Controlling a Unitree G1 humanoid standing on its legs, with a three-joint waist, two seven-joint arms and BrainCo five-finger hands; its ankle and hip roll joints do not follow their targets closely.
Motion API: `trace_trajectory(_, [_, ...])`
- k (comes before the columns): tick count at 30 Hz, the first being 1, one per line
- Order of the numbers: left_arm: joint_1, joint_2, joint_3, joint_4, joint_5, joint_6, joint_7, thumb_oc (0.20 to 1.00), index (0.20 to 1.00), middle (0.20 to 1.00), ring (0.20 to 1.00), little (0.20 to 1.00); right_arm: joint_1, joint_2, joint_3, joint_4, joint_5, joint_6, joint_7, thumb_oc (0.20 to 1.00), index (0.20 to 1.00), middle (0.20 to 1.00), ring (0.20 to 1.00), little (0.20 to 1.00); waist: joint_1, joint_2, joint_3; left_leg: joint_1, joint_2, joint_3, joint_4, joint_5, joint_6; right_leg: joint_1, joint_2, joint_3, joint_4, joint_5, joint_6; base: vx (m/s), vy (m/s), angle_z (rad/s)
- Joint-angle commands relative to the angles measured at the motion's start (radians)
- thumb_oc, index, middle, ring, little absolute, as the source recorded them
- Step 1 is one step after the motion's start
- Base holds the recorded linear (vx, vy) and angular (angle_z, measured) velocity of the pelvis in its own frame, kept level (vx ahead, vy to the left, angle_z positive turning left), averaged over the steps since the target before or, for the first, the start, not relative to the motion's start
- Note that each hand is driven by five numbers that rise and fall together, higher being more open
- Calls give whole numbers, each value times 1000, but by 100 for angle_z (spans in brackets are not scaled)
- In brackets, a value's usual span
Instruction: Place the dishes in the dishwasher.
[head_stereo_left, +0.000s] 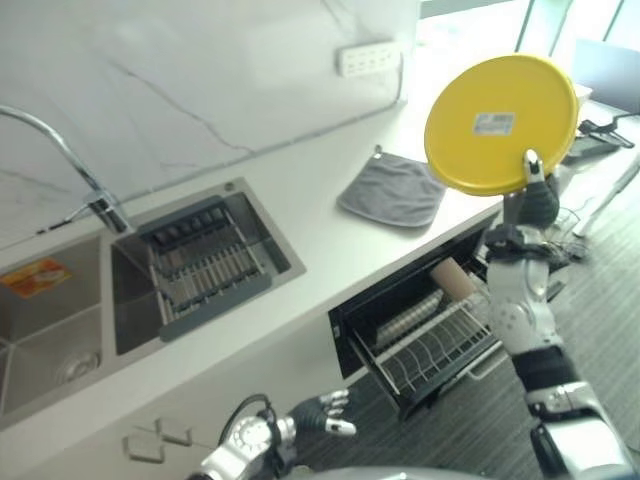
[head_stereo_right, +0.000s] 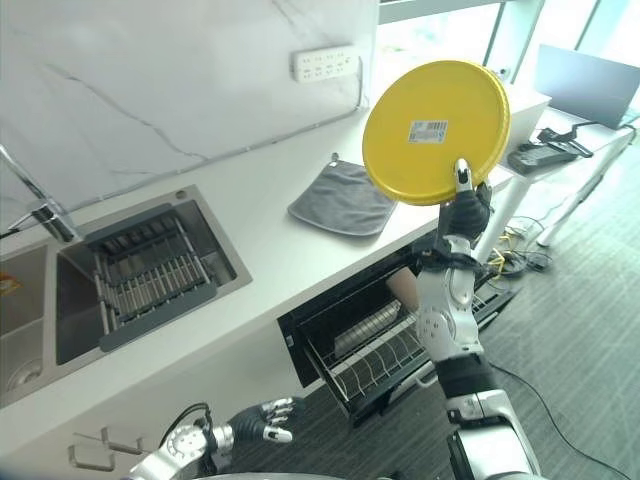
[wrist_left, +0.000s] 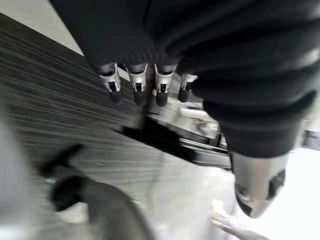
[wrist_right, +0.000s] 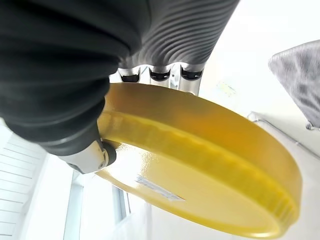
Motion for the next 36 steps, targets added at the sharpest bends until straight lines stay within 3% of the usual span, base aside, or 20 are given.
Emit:
trace_trajectory(1, [-28, -21, 48, 70, 104, -117, 156, 1000, 1000, 1000, 1000, 1000, -9, 2, -116, -151, -15, -49, 97, 200, 200, 200, 200, 200, -19, -25, 47, -59, -1, 17, 253, -179, 66, 75, -20, -142, 131, -162, -41, 53, 6, -33])
trace_trajectory(2, [-6, -53, 79, 164, 131, -127, 214, 1000, 1000, 1000, 1000, 1000, 58, 14, -131, -178, -23, -62, 130, 200, 200, 200, 200, 200, -29, -30, 52, -62, -3, 16, 264, -186, 69, 69, -21, -128, 134, -161, -39, 54, 3, -33])
trace_trajectory(6, [15, -89, 133, 301, 172, -116, 272, 1000, 1000, 1000, 1000, 1000, 151, 19, -144, -261, -73, -42, 148, 200, 200, 200, 200, 200, -45, -38, 56, -69, -7, 13, 266, -190, 71, 54, -27, -109, 133, -152, -28, 22, -3, -27])
trace_trajectory(10, [36, -112, 193, 383, 81, -77, 276, 1000, 1000, 1000, 1000, 1000, 203, 21, -138, -291, -45, 3, 169, 200, 200, 200, 200, 200, -57, -44, 60, -73, -14, 11, 269, -196, 71, 45, -32, -95, 126, -144, -17, -7, -2, -11])
trace_trajectory(15, [47, -115, 276, 409, 51, -88, 269, 1000, 1000, 1000, 1000, 1000, 273, 38, -131, -291, -40, 38, 193, 200, 200, 200, 200, 200, -68, -52, 64, -79, -13, 19, 285, -206, 75, 36, -36, -89, 125, -137, -11, -2, -19, -12])
trace_trajectory(17, [43, -114, 279, 394, 54, -89, 264, 1000, 1000, 1000, 1000, 1000, 307, 45, -124, -270, -13, 74, 214, 200, 200, 200, 200, 200, -75, -56, 73, -89, -8, 26, 298, -210, 76, 26, -38, -89, 129, -134, -9, -45, -42, -5])
trace_trajectory(24, [31, -121, 258, 344, 52, -90, 276, 1000, 1000, 1000, 1000, 1000, 355, 85, -73, -214, 19, 105, 273, 200, 200, 200, 200, 200, -83, -62, 99, -110, 0, 34, 325, -217, 81, 9, -43, -95, 140, -129, -3, -27, -30, -5])
trace_trajectory(36, [-35, -111, 205, 273, 75, -54, 319, 1000, 1000, 1000, 1000, 1000, 329, 109, -4, -112, -30, 76, 188, 200, 200, 200, 200, 200, -64, -58, 154, -176, 8, 10, 371, -227, 86, -43, -63, -109, 182, -135, 8, -33, 7, -5])
